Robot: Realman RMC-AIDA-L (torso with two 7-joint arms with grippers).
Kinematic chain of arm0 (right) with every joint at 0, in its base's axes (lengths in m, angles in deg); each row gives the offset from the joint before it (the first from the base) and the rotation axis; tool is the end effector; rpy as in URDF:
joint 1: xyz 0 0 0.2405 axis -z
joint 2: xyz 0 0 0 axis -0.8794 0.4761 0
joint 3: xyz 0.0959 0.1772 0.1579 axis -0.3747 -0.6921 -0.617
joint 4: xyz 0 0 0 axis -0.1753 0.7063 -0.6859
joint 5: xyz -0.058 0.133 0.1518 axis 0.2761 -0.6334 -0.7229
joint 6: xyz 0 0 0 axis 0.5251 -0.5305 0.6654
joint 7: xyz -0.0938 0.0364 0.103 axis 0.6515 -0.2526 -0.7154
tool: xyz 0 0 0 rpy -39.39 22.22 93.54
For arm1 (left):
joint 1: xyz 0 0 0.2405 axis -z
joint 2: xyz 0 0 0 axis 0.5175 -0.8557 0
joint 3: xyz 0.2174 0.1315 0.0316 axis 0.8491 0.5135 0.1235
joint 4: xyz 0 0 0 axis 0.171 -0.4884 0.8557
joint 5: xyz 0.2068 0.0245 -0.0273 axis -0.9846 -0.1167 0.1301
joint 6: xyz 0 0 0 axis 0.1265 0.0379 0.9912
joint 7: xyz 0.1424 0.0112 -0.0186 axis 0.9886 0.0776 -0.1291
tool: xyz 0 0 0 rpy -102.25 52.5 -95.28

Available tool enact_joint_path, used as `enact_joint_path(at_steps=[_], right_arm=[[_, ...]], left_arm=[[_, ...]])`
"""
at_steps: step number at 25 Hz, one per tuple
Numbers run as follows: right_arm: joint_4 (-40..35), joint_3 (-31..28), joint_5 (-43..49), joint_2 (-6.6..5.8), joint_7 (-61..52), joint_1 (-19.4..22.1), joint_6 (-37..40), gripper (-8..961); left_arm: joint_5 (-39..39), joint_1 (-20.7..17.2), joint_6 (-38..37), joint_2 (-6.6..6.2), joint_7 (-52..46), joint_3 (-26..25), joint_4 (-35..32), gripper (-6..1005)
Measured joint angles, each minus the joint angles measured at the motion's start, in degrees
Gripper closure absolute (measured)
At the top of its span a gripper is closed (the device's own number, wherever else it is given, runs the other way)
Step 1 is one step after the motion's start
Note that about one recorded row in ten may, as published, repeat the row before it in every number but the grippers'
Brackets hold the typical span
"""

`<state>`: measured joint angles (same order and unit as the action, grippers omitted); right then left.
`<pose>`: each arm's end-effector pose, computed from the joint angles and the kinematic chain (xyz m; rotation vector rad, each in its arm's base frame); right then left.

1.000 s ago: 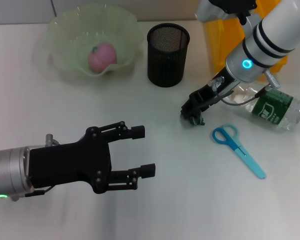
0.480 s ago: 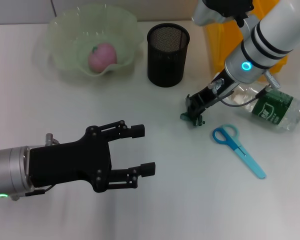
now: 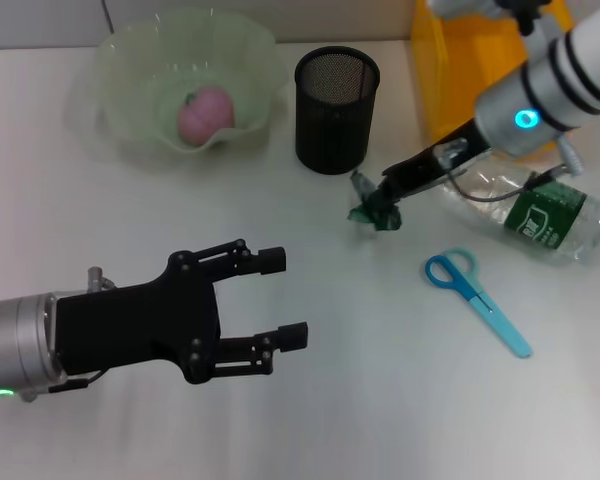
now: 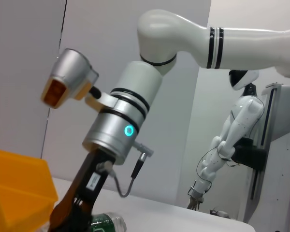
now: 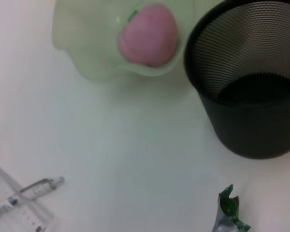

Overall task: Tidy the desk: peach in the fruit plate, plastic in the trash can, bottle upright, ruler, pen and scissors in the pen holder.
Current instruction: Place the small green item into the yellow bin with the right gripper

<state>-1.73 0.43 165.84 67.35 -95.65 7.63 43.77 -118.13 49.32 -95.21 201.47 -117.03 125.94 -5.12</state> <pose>0.1689 0.4130 -0.0436 -2.5565 1.3325 -0.1844 -0.2540 0.2523 -0.0308 -2.8085 -0.3592 -1.0927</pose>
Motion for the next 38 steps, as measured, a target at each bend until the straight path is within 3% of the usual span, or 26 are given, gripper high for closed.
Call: enact_joint_path(at_steps=[3, 9, 15, 22, 27, 32, 38], right_arm=[[-6.8, -0.2, -2.0, -0.07, 0.2, 4.2, 2.7, 956], [-21.7, -0.9, -16.4, -0.15, 6.8, 16.3, 4.6, 954], [-23.2, -7.2, -30.5, -0.25, 18.0, 23.3, 3.9, 953], [-22.9, -14.1, -33.0, -0.48, 24.3, 24.9, 4.5, 954], [-17.9, -19.8, -33.6, -0.29, 29.7, 24.3, -0.9, 936], [-12.5, -20.0, -35.1, -0.42, 33.0, 22.8, -11.4, 917], [-7.9, -18.8, -32.2, -0.81, 35.0, 19.2, -18.0, 895]], left_arm=[[0.0, 0.3, 0.0, 0.0, 0.0, -0.1, 0.0, 189], [0.5, 0.5, 1.0, 0.08, 0.0, -0.2, 0.0, 189], [1.9, 1.0, 1.5, 0.0, -0.1, -0.2, 1.2, 189], [2.2, 1.7, 2.3, -0.02, -0.6, -0.3, 1.3, 189], [2.4, 2.4, 3.6, 0.07, -0.4, -0.7, 2.1, 189], [2.5, 3.2, 3.8, 0.09, -0.5, -0.7, 2.4, 189], [2.6, 3.9, 4.2, 0.09, -0.6, -0.7, 2.6, 189]])
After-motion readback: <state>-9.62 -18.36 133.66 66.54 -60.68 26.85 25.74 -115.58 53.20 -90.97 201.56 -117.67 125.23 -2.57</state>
